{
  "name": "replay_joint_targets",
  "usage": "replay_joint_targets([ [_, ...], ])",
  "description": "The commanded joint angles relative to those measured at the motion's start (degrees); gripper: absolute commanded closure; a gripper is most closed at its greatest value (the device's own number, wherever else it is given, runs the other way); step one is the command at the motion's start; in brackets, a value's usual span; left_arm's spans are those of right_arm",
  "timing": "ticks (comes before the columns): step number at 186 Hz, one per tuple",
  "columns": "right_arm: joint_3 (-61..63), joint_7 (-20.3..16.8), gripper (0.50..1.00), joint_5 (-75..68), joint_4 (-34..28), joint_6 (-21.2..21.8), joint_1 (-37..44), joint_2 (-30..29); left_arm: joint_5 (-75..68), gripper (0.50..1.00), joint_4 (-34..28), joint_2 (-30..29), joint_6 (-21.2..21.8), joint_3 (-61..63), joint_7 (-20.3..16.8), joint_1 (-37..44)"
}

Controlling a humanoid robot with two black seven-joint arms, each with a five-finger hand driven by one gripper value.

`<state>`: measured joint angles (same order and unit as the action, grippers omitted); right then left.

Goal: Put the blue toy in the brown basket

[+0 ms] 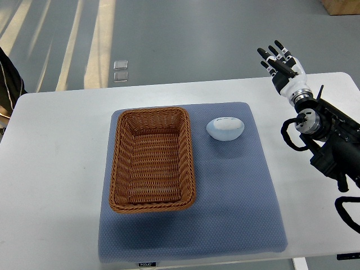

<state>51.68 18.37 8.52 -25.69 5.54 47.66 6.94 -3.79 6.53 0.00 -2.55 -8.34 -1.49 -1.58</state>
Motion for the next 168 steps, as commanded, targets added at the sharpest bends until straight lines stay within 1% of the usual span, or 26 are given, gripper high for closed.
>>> replay_joint_targets([
  [1,0.00,0.00,0.589,0.00,0.02,0.00,0.06,0.01,0.01,0.500,0.06,0.00,0.00,-0.19,0.00,0.00],
  [168,-0.18,0.00,0.589,0.00,-0.06,-0.53,0.15,-0.26,0.01,0.500,-0.20,0.00,0.09,0.08,0.09,0.26],
])
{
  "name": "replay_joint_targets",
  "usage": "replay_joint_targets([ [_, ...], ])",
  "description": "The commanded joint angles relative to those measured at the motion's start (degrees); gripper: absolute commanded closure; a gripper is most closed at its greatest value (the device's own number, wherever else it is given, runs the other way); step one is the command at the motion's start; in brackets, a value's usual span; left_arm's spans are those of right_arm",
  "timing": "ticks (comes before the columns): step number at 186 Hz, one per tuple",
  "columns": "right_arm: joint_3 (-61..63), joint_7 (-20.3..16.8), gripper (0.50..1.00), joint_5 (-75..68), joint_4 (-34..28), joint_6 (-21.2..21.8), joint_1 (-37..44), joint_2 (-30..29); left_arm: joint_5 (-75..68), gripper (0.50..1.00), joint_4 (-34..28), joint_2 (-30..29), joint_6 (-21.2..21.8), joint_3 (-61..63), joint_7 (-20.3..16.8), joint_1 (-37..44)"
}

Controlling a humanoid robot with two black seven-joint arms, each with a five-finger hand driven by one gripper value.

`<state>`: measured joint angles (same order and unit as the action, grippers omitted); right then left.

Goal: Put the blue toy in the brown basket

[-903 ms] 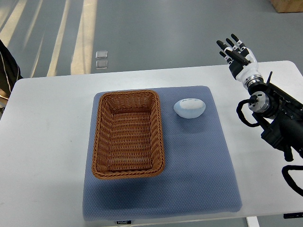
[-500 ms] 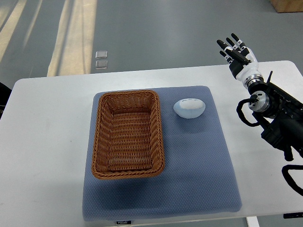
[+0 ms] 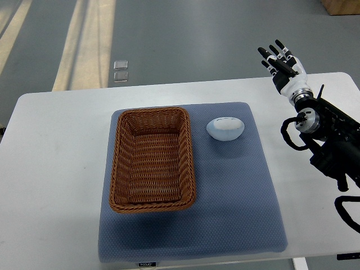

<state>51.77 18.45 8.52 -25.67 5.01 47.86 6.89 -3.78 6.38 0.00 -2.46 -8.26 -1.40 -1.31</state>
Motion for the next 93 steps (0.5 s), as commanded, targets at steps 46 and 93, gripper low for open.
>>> replay_joint_targets([
  [46,-0.97,-0.09,0.589,0.26,-1.58,-0.44,-0.05,0.67,0.00,0.500,-0.05,0.00,0.00,-0.01,-0.01,0.00],
  [93,-2.20,-0.26,0.589,0.79,-6.41,-3.78,-0.67,3.22,0.00,0.500,-0.05,0.00,0.00,-0.01,-0.01,0.00],
])
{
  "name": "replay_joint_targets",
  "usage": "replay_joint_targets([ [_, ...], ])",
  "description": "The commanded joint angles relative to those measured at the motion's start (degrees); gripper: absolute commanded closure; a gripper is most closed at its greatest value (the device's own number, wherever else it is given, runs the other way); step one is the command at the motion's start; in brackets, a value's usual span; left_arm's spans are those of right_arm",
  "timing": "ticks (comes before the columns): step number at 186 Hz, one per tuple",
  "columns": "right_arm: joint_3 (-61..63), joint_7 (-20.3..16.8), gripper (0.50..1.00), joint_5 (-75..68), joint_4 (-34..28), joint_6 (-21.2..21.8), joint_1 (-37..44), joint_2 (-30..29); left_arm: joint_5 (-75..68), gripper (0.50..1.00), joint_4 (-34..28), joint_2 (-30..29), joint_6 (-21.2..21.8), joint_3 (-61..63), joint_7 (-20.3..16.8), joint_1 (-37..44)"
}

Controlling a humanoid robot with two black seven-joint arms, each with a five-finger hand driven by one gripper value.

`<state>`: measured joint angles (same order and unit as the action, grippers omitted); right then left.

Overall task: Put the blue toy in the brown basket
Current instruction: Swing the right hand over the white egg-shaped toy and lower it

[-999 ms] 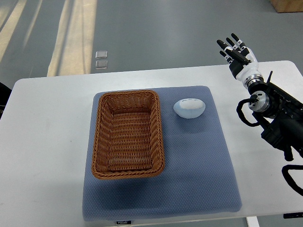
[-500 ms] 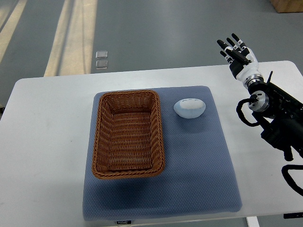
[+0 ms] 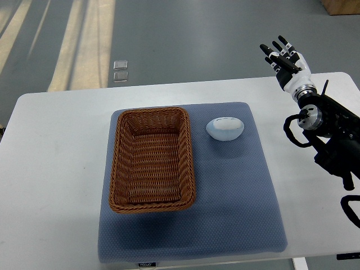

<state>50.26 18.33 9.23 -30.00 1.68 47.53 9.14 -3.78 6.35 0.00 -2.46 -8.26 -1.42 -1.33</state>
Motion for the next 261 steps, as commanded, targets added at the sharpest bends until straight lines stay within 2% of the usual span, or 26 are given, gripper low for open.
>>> replay_joint_targets([
  [1,-0.69,-0.14,0.589,0.08,-2.08,-0.45,-0.34,0.97,0.00,0.500,-0.03,0.00,0.00,0.00,0.01,0.01],
  [45,-6.14,-0.40,0.589,4.74,-5.77,-0.36,0.54,5.45,0.00,0.500,0.06,0.00,0.00,0.00,0.01,0.01],
  [91,-16.77,-1.46,0.589,30.23,-10.26,0.70,5.46,10.90,0.00,0.500,-0.03,0.00,0.00,0.00,0.01,0.01],
  [119,-30.57,-2.69,0.589,37.79,-15.09,3.51,12.23,16.44,0.00,0.500,-0.03,0.00,0.00,0.00,0.01,0.01],
  [143,-44.63,-4.18,0.589,41.92,-20.45,6.14,21.72,21.18,0.00,0.500,0.06,0.00,0.00,0.00,0.01,0.01],
  [158,-52.53,-5.76,0.589,42.53,-22.91,9.48,28.48,22.94,0.00,0.500,-0.03,0.00,0.00,0.00,0.01,0.01],
  [176,-58.86,-7.34,0.589,42.80,-24.49,14.23,34.64,23.20,0.00,0.500,0.06,0.00,0.00,0.00,0.01,0.01],
  [189,-62.38,-8.05,0.589,42.80,-26.16,16.16,37.71,23.12,0.00,0.500,0.06,0.00,0.00,0.00,0.01,0.01],
  [215,-68.18,-8.84,0.589,42.80,-29.68,17.66,42.73,22.06,0.00,0.500,0.06,0.00,0.00,0.00,0.01,0.01],
  [236,-68.98,-9.19,0.589,42.80,-30.03,18.45,42.99,19.86,0.00,0.500,0.06,0.00,0.00,0.00,0.01,0.01],
  [261,-68.98,-11.47,0.589,42.97,-28.89,18.54,41.94,15.82,0.00,0.500,0.06,0.00,0.00,0.00,0.01,0.01],
])
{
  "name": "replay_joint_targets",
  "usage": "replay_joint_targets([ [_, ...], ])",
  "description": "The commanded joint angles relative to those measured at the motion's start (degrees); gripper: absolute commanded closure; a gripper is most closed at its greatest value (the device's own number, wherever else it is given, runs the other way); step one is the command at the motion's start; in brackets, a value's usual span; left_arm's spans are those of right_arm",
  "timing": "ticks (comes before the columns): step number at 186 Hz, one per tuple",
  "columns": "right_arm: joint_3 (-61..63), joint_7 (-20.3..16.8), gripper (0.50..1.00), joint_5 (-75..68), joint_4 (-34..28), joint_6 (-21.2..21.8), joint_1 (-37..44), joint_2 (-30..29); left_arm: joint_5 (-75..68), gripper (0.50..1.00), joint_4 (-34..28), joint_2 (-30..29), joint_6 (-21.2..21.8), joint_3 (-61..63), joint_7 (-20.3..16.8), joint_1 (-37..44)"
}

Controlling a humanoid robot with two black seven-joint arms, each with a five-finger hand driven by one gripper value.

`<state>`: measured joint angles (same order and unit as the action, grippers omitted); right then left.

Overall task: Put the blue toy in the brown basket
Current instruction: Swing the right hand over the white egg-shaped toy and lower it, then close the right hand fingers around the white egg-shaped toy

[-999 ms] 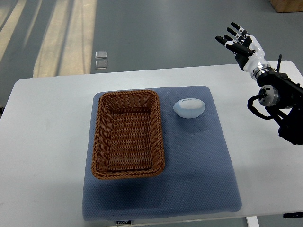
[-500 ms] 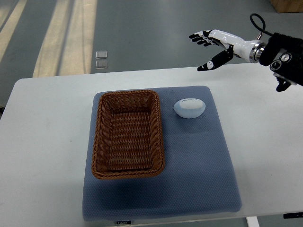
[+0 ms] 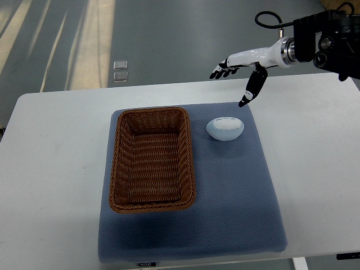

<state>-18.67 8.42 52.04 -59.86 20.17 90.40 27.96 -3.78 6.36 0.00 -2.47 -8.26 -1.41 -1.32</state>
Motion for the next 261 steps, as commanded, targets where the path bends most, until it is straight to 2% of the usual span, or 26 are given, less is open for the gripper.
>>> replay_joint_targets([
  [1,-0.05,-1.56,0.589,0.17,0.98,0.04,-0.93,-3.00,0.00,0.500,0.05,0.00,0.01,0.00,0.01,0.00],
  [29,-0.14,-2.88,0.591,1.22,5.90,-0.57,-5.76,-7.22,0.00,0.500,-0.04,0.00,0.01,0.00,0.01,0.00],
  [42,-0.14,-5.25,0.591,1.23,7.57,-0.57,-6.99,-8.54,0.00,0.500,0.05,0.00,0.01,0.00,0.01,0.00],
  [64,-0.22,-8.94,0.593,0.43,7.39,-0.22,-7.26,-8.45,0.00,0.500,0.05,0.00,0.01,0.00,0.01,0.00],
  [123,-0.05,-14.74,0.593,-3.70,3.79,-0.49,-8.31,-10.12,0.00,0.500,-0.03,0.00,0.01,0.00,0.01,0.00],
  [142,0.04,-15.10,0.597,-3.43,4.32,-1.10,-9.89,-11.35,0.00,0.500,-0.04,0.00,0.01,0.00,0.01,0.00],
  [170,-0.22,-15.80,0.599,-3.17,5.99,-4.62,-11.12,-12.32,0.00,0.500,-0.03,0.00,0.01,0.00,0.01,0.00],
  [196,-0.22,-16.15,0.603,-2.91,6.69,-5.50,-12.09,-11.88,0.00,0.500,0.05,0.00,0.01,0.00,0.01,0.00],
  [204,-0.22,-16.15,0.615,-2.73,6.69,-5.58,-12.09,-11.79,0.00,0.500,0.05,0.00,0.01,0.00,0.01,0.00],
  [219,-0.31,-16.15,0.668,-1.24,6.60,-5.50,-12.35,-11.70,0.00,0.500,0.05,0.00,0.01,0.00,0.01,0.00],
  [226,-0.40,-16.15,0.673,-0.71,6.69,-5.50,-12.44,-11.70,0.00,0.500,-0.04,0.00,0.01,0.00,0.01,0.00],
  [233,-0.49,-16.15,0.705,-0.36,6.69,-5.50,-12.44,-11.70,0.00,0.500,-0.04,0.00,0.01,0.00,0.01,0.00],
  [242,-0.49,-16.15,0.709,-0.18,6.69,-5.50,-12.44,-11.70,0.00,0.500,0.05,0.00,0.01,0.00,0.01,0.00],
  [261,-0.49,-16.06,0.760,-0.09,6.60,-5.15,-12.44,-11.79,0.00,0.500,-0.04,0.00,0.01,0.00,0.01,0.00],
])
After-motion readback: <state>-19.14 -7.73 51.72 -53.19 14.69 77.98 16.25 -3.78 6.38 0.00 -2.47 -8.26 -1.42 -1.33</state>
